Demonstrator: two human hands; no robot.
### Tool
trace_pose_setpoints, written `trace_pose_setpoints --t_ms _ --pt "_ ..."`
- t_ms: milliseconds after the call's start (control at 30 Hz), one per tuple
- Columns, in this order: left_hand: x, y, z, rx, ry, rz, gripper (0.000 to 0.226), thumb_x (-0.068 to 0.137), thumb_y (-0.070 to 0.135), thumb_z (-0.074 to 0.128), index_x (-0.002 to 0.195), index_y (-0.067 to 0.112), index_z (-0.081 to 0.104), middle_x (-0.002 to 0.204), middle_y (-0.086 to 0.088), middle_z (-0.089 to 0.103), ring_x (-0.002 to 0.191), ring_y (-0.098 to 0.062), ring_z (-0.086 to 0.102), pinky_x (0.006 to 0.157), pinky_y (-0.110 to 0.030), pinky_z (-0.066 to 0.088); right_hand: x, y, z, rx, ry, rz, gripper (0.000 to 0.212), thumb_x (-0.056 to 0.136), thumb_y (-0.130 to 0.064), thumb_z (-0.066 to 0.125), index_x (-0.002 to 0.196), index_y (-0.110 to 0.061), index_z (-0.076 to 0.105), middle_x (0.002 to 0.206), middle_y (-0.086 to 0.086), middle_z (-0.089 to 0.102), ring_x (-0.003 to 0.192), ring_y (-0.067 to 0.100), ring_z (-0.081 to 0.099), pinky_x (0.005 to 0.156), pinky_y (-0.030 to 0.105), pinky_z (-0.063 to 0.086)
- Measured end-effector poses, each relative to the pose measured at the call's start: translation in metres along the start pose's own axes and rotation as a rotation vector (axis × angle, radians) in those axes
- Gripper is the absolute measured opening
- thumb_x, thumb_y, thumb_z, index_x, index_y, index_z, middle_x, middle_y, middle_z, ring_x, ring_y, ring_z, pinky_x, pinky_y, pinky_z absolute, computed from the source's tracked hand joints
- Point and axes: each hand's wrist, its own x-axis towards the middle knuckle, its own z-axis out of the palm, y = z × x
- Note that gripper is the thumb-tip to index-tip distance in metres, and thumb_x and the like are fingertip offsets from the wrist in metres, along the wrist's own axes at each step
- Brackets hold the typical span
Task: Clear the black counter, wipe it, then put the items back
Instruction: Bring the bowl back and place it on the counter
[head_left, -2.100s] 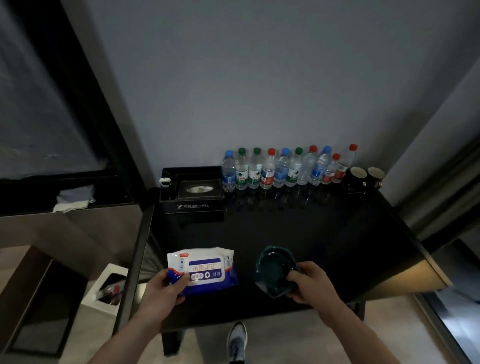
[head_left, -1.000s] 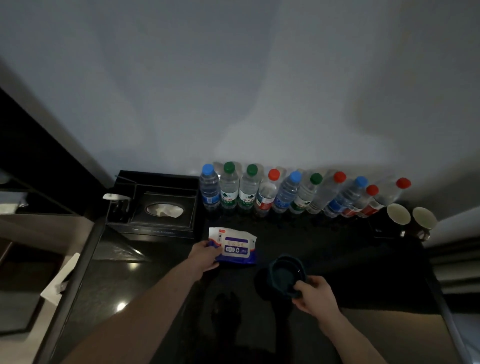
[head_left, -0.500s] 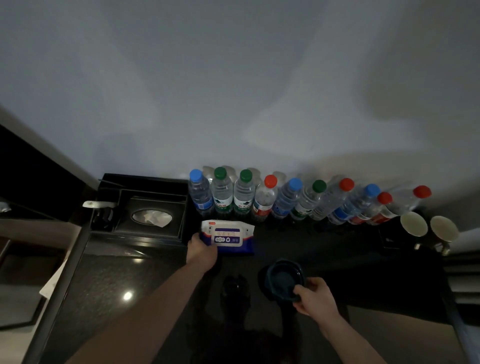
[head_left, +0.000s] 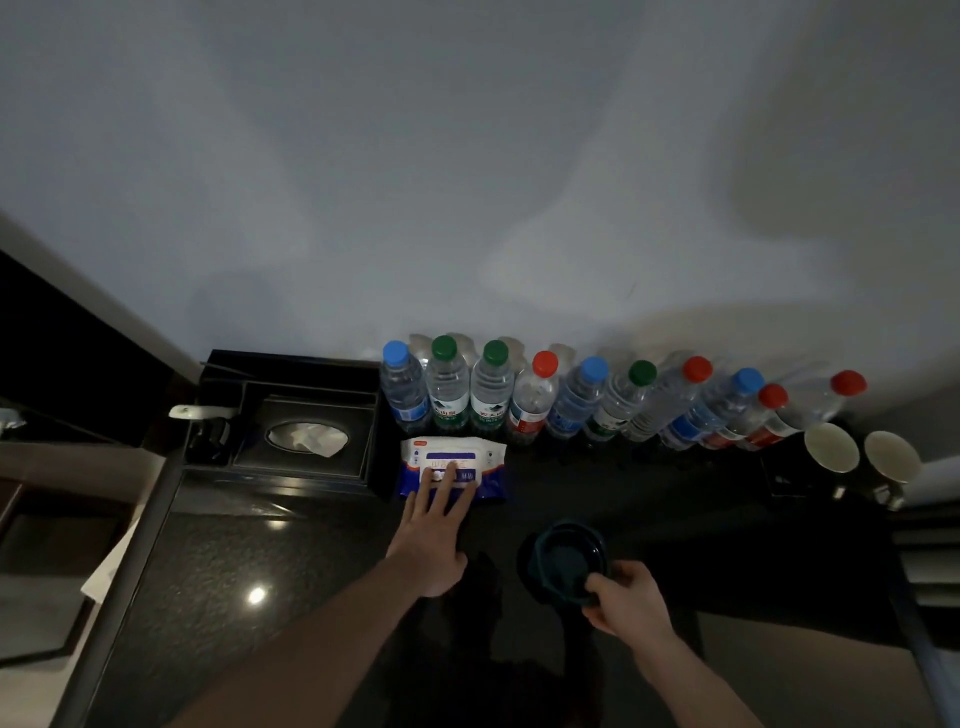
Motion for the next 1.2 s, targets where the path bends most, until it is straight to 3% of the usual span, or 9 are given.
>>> trace_pose_setpoints --t_ms 267,467,567,733,867,1067,1200 --pt "0.008 0.003 -0.018 -0.015 -0.055 -0.065 0.115 0.085 0.024 0.068 0.159 0.04 -0.02 0.163 0.0 -0.038 0.15 -0.035 -0.033 0.127 -0.055 -0.001 0.009 0.004 0.003 0.014 0.005 0.036 0.043 0.092 -0.01 0.073 0.127 -0.015 0.05 0.116 0.008 0.061 0.094 0.027 0.072 0.076 0.039 0.066" --pt "0.01 0.003 -0.018 -0.022 -0.049 -0.062 0.113 0.085 0.025 0.068 0.161 0.038 -0.015 0.165 0.001 -0.035 0.152 -0.035 -0.029 0.128 -0.053 0.002 0.024 -0.006 0.016 0.097 0.025 0.058 0.042 0.091 -0.007 0.073 0.127 -0.011 0.051 0.115 0.013 0.063 0.097 0.03 0.071 0.065 0.034 0.065" --pt "0.011 -0.001 -0.016 -0.023 -0.04 -0.053 0.114 0.083 0.025 0.068 0.161 0.039 -0.014 0.165 0.002 -0.034 0.152 -0.033 -0.029 0.128 -0.051 0.003 0.041 -0.02 0.029 0.183 0.042 0.093 0.051 0.092 -0.006 0.072 0.137 -0.011 0.049 0.12 0.015 0.06 0.094 0.028 0.07 0.072 0.038 0.066" --pt "0.014 0.0 -0.022 -0.041 -0.088 -0.062 0.114 0.083 0.022 0.069 0.16 0.042 -0.014 0.165 0.004 -0.034 0.153 -0.033 -0.028 0.128 -0.052 0.005 0.07 -0.045 0.051 0.213 0.066 0.082 0.062 0.09 -0.008 0.071 0.147 -0.008 0.047 0.124 0.018 0.062 0.084 0.024 0.071 0.06 0.03 0.063" --pt "0.015 -0.002 -0.025 -0.05 -0.092 -0.056 0.115 0.083 0.022 0.069 0.16 0.042 -0.014 0.166 0.005 -0.033 0.153 -0.033 -0.027 0.128 -0.052 0.007 0.084 -0.064 0.064 0.226 0.071 0.088 0.062 0.09 -0.007 0.072 0.147 -0.007 0.047 0.124 0.019 0.061 0.08 0.025 0.071 0.067 0.036 0.066" --pt "0.014 0.0 -0.026 -0.056 -0.082 -0.046 0.116 0.083 0.018 0.069 0.16 0.042 -0.015 0.165 0.005 -0.034 0.152 -0.032 -0.03 0.126 -0.053 0.005 0.091 -0.08 0.072 0.244 0.083 0.088 0.061 0.092 -0.001 0.069 0.149 -0.006 0.047 0.135 0.023 0.058 0.09 0.03 0.07 0.063 0.033 0.063" --pt "0.012 0.003 -0.028 -0.059 -0.093 -0.051 0.115 0.083 0.02 0.069 0.16 0.04 -0.014 0.165 0.005 -0.035 0.151 -0.032 -0.031 0.127 -0.052 0.003 0.094 -0.085 0.076 0.281 0.081 0.069 0.06 0.094 0.0 0.067 0.15 -0.004 0.045 0.136 0.025 0.058 0.102 0.034 0.07 0.071 0.036 0.062"
